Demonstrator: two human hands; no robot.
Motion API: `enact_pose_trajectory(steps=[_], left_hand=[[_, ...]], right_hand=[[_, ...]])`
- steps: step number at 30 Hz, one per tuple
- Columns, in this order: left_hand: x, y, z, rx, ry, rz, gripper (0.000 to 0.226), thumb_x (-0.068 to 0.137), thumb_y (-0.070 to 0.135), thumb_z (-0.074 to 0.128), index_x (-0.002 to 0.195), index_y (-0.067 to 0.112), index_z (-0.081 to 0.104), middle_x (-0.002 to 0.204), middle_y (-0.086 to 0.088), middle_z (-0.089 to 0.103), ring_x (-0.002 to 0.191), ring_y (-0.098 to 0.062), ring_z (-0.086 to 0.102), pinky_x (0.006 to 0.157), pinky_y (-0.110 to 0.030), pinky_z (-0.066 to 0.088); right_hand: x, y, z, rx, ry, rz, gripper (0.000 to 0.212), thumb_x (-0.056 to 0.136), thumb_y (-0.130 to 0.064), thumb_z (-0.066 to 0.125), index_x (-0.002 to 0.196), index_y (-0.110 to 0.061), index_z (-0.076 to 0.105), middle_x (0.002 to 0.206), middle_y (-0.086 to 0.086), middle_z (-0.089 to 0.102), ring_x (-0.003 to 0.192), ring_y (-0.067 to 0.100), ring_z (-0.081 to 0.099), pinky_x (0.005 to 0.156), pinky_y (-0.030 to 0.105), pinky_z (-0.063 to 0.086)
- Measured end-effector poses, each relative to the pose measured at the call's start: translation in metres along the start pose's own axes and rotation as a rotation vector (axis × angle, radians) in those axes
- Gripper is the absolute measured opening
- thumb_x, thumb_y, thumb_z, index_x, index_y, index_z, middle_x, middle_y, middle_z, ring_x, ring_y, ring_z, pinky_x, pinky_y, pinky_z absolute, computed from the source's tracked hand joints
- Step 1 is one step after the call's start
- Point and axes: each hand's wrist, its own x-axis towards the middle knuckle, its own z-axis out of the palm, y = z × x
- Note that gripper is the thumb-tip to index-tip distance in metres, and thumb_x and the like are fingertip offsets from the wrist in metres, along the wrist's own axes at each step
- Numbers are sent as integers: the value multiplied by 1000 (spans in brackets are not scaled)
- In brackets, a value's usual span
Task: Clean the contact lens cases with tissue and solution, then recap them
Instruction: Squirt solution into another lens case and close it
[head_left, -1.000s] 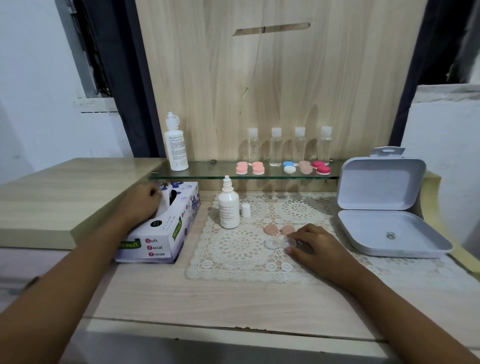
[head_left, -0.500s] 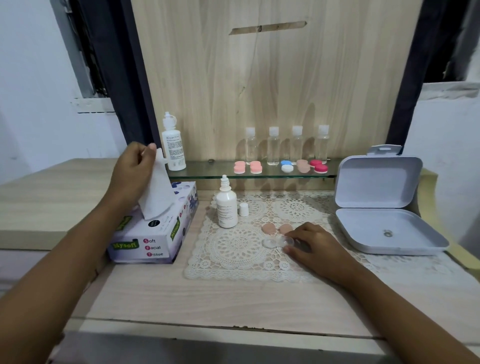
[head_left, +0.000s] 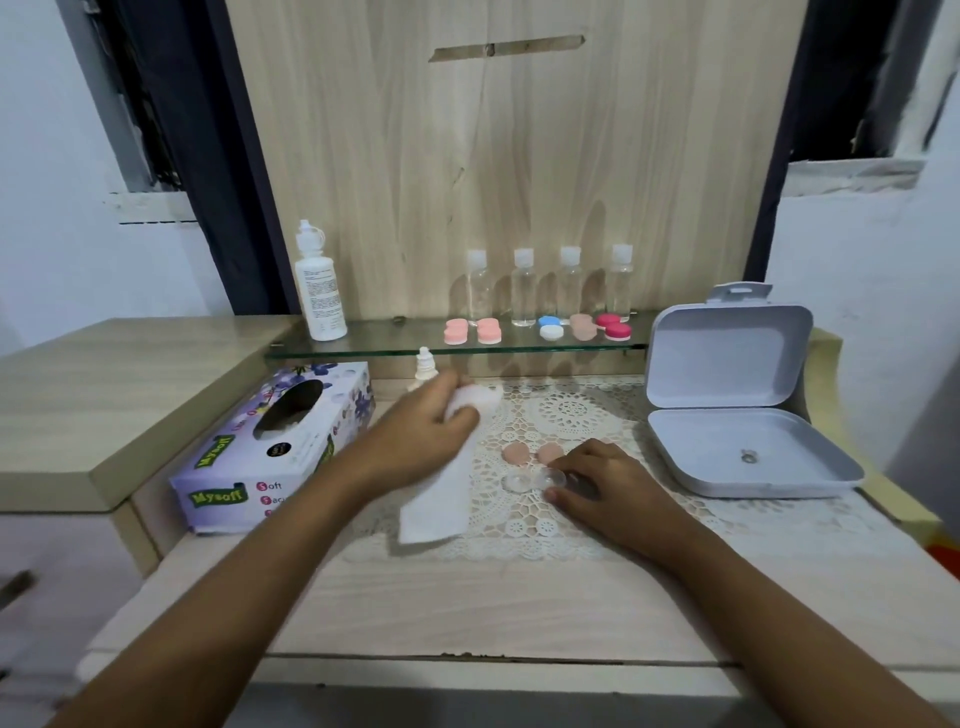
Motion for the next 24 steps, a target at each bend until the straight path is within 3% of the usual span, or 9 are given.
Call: enact_pose_trajectory(steps=[5, 10, 13, 18, 21, 24], left_hand=[[17, -20, 43, 165, -120, 109, 20, 94, 10, 43, 114, 13, 45, 114, -1, 49, 101, -16, 48, 73, -24, 33], [27, -29, 62, 76, -110, 138, 30, 90, 9, 50, 117, 19, 40, 101, 2, 53, 83, -13, 50, 60, -14, 35], [26, -34, 66, 8, -50, 164, 25, 89, 15, 55, 107, 24, 41, 99, 4, 54, 87, -12, 51, 68, -19, 39], [26, -56, 70, 64, -1, 272, 5, 87, 31, 59, 90, 26, 59, 93, 15, 50, 88, 4, 49, 79, -20, 38], [23, -60, 67, 113, -4, 313, 35, 83, 47, 50, 94, 21, 70, 95, 15, 49, 93, 0, 52, 83, -22, 44], [20, -62, 65, 161, -58, 372, 39, 81, 49, 47, 99, 24, 72, 101, 13, 48, 96, -3, 50, 85, -28, 44]], right_hand=[[0, 0, 1, 6, 8, 10, 28, 82, -38, 65, 106, -23, 66, 92, -9, 51, 97, 15, 51, 88, 29, 41], [1, -1, 0, -5, -19, 26, 37, 78, -48, 58, 103, -21, 66, 91, -9, 50, 96, 15, 50, 86, 29, 40], [2, 0, 1, -1, -15, 25, 29, 81, -42, 62, 101, -21, 66, 92, -10, 49, 97, 16, 50, 87, 30, 40], [2, 0, 1, 4, -19, 34, 44, 74, -52, 51, 103, -22, 66, 92, -12, 48, 97, 14, 49, 90, 31, 40], [2, -1, 1, 11, -24, 37, 46, 72, -53, 48, 102, -23, 66, 91, -14, 47, 95, 11, 46, 90, 32, 40], [3, 0, 1, 10, -38, 34, 46, 73, -53, 47, 103, -24, 66, 93, -14, 47, 98, 14, 48, 91, 34, 41]])
